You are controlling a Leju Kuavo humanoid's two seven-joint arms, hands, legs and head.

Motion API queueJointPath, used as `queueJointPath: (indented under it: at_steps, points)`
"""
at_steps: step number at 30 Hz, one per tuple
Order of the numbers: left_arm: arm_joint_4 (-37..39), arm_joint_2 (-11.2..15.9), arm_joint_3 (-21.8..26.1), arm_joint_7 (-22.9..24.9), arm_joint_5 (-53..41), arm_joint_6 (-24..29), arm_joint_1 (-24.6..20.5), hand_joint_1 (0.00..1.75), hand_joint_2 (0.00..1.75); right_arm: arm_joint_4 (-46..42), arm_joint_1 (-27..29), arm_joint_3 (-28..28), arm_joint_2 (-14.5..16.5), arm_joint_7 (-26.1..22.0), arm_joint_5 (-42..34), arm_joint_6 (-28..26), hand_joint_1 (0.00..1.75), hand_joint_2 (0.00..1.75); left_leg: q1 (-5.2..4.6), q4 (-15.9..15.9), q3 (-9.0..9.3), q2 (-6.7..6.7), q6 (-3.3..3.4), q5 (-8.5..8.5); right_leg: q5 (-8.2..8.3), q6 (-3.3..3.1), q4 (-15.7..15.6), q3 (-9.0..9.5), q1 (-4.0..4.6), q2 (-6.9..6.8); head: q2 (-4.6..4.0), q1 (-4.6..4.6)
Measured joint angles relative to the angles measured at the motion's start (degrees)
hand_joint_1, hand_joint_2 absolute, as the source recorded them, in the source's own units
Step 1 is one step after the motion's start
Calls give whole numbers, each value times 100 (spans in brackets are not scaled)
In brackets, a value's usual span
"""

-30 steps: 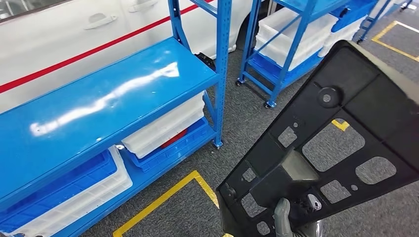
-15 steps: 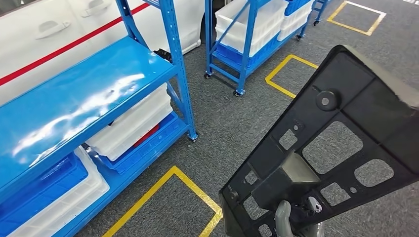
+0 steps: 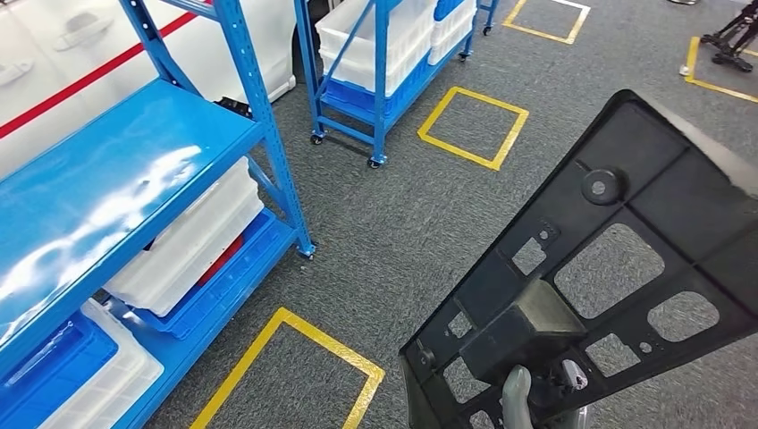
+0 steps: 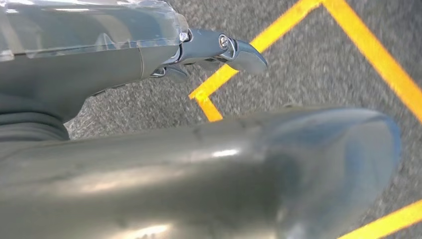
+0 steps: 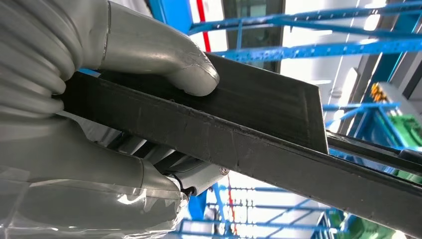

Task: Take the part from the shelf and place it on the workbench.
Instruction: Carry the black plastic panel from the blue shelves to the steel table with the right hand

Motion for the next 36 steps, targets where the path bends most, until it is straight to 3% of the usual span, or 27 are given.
queueJointPath:
  at_steps: [1,3,5,7,9,11,13,14,15,16,18,20,22,23,24,26,28,29,30,32,34,36]
  points:
    - [0,1,0,28,-2,-1,-8,0,0,23,-2,0,7,1,18,-8,175,175,4,24,-7,74,-19,-13,176,8,-367,230,-13,-74,0,1]
    - [0,12,0,87,-16,-1,-19,0,0,70,-22,1,25,1,72,-57,175,175,-10,80,-18,188,-79,-52,376,-36,-1091,650,1,-301,1,-2]
    - [-1,33,0,148,-39,-1,-37,0,0,126,-50,4,50,1,134,-157,175,175,-28,117,-17,275,-145,-78,390,-119,-1333,762,44,-378,1,-7]
    - [0,50,0,210,-58,-4,-67,0,0,194,-76,16,66,2,189,-274,175,175,-21,131,-4,336,-207,-94,428,-195,-1344,732,48,-258,1,-7]
    - [1,70,0,255,-83,-13,-82,0,0,265,-116,47,77,2,222,-359,175,175,5,325,-78,130,-270,-265,475,-273,-1370,702,25,-146,1,-9]
    - [2,94,-1,298,-115,-18,-71,0,0,346,-170,96,87,2,237,-409,175,175,30,958,-349,-197,-309,-655,517,-331,-1377,660,21,-26,0,-13]
    - [2,109,-2,349,-149,-13,-51,0,0,448,-211,151,90,3,214,-440,175,175,36,1676,-671,-307,-318,-942,541,-352,-1361,616,36,124,0,-13]
    - [2,113,-2,374,-164,-10,-45,0,0,504,-224,182,90,3,184,-456,175,175,37,1807,-734,-319,-316,-928,549,-351,-1347,598,42,207,0,-12]
    - [2,119,-3,397,-182,-8,-42,0,0,563,-240,219,89,3,148,-480,175,175,37,1699,-687,-330,-306,-797,554,-345,-1329,586,44,294,0,-12]
    - [2,128,-3,424,-198,-8,-42,0,0,622,-262,261,87,5,114,-508,175,175,40,1387,-544,-372,-291,-587,559,-338,-1312,578,44,379,0,-12]
    - [2,157,-5,479,-222,-8,-44,0,0,750,-350,363,81,10,72,-576,175,175,59,596,-198,-695,-249,-244,579,-304,-1280,552,43,537,0,-9]
    - [2,184,-7,533,-234,-5,-44,0,0,900,-473,475,74,17,58,-654,175,175,58,228,-62,-934,-211,-154,621,-232,-1270,499,26,682,0,-8]
    - [3,198,-11,569,-259,3,-58,0,0,1039,-570,559,64,28,61,-749,175,175,45,183,-60,-828,-157,-117,676,-138,-1289,457,6,817,0,-8]
    - [4,202,-15,576,-275,13,-69,0,0,1095,-605,586,55,35,64,-796,175,175,49,147,-50,-748,-120,-79,664,-110,-1265,427,10,766,0,-7]
    - [4,205,-17,578,-289,27,-78,0,0,1142,-644,605,43,44,66,-836,175,175,56,105,-43,-660,-79,-39,588,-89,-1168,368,23,635,0,1]
    - [7,212,-20,570,-308,62,-74,0,0,1222,-718,640,20,61,64,-908,175,175,46,54,-49,-464,-26,12,232,-72,-633,115,42,248,0,16]
    - [10,216,-20,561,-328,81,-52,0,0,1279,-754,662,2,71,56,-954,175,175,23,57,-78,-267,-13,18,-105,-40,47,-165,24,76,0,23]
    - [13,216,-21,556,-340,85,-47,0,0,1302,-756,664,-9,74,51,-971,175,175,18,64,-89,-173,-15,16,-140,-24,198,-203,10,46,0,24]
    - [17,214,-23,551,-352,85,-50,0,0,1321,-753,664,-20,77,46,-987,175,175,18,73,-97,-87,-22,11,-77,-11,146,-138,-2,21,0,25]
    - [25,206,-33,540,-379,86,-60,0,0,1343,-745,664,-35,79,44,-1027,175,175,19,104,-97,60,-59,-15,223,-5,-514,281,-17,-129,0,25]
    - [30,202,-51,531,-403,89,-62,0,0,1345,-739,664,-40,82,45,-1057,175,175,-7,154,-95,171,-122,-64,383,-56,-1136,635,16,-356,0,20]
    - [30,202,-69,517,-415,92,-69,0,0,1344,-721,662,-44,89,51,-1070,175,175,-32,180,-84,272,-179,-97,370,-137,-1278,684,59,-391,0,10]
